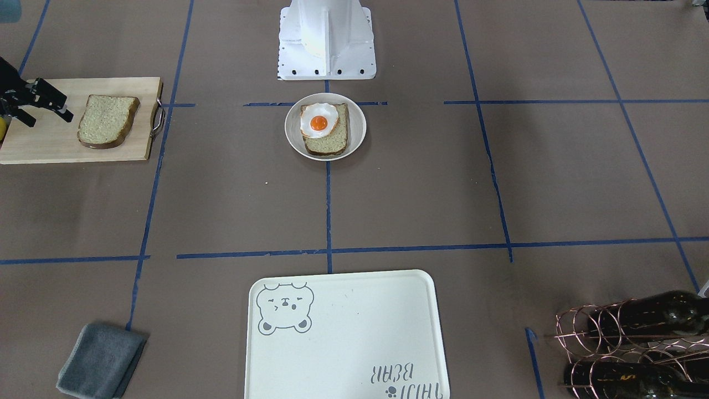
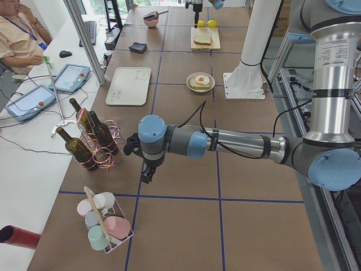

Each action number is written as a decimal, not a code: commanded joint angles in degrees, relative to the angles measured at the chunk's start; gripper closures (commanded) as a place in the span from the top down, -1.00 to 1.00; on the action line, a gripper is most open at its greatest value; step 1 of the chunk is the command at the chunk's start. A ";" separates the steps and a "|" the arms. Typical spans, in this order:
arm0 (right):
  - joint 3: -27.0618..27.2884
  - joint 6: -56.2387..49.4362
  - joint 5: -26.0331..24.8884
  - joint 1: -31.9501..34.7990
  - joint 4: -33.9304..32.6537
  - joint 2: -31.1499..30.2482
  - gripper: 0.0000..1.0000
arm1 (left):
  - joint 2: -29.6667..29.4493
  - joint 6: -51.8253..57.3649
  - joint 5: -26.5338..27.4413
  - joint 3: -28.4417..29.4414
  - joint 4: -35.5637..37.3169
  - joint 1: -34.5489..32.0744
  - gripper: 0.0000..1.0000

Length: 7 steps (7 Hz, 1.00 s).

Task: Make sandwich and place on tray
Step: 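Move the right gripper down to the bread slice on the cutting board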

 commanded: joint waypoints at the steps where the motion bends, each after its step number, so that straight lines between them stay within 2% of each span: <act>1: -0.11 6.13 -4.79 -2.93 4.34 -1.28 0.99 | -0.25 0.01 0.05 -0.08 -0.07 0.00 1.00; 2: -1.33 8.26 -7.78 -5.54 4.43 -1.29 0.76 | -0.34 0.01 0.05 -0.08 -0.07 0.00 1.00; 3: -1.69 11.24 -8.68 -7.83 4.51 -1.20 0.52 | -0.34 0.01 0.05 0.35 -1.02 0.00 1.00; 5: -1.79 12.06 -11.06 -12.49 4.52 -1.29 0.23 | -0.34 -0.08 0.13 1.06 -2.53 0.00 1.00; 7: -3.70 12.15 -10.89 -13.04 11.24 -2.60 0.06 | -0.34 -0.08 0.13 0.88 -2.62 0.00 1.00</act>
